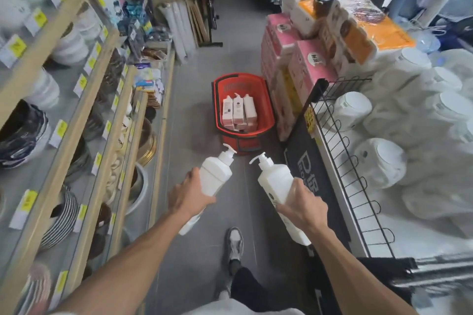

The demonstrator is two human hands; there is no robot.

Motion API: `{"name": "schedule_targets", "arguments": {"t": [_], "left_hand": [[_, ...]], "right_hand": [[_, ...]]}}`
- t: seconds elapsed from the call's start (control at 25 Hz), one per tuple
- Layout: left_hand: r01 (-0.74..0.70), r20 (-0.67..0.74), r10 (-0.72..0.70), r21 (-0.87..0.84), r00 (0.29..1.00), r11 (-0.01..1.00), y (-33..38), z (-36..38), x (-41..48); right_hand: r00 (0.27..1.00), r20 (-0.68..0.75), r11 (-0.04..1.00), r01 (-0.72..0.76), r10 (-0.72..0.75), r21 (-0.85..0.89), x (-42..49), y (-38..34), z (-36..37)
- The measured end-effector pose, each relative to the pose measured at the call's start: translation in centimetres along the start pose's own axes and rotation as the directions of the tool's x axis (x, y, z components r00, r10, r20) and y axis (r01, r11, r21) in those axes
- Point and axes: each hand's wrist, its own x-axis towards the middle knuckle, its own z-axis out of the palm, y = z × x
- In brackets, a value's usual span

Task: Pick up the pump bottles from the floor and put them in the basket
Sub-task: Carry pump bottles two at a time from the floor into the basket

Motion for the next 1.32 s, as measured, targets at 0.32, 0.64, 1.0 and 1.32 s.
{"name": "schedule_targets", "arguments": {"t": [0.32,0.64,1.0,1.32], "left_hand": [[0.033,0.039,-0.033,-0.006,0.999,0.999,4.2,-3.1,14.0],[0.048,0.064,-0.048,-0.004,0.997,0.999,5.1,-7.5,27.9],[0.008,0.179,-0.002,-0.028,0.984,1.0,5.8,-11.4,44.7],[-0.099,0.287,0.087,0.028,0.954,0.995,9.8,-11.8,53.9]], "right_hand": [[1.0,0.015,1.0,-0.012,0.012,0.004,15.6,-3.0,-2.2],[1.0,0.023,1.0,-0.01,0.01,0.022,29.4,-8.4,-3.8],[0.98,0.029,0.977,-0.196,0.194,0.087,41.4,-15.3,-3.4],[0.951,0.067,0.939,-0.31,0.303,0.148,47.8,-16.7,-3.5]]}}
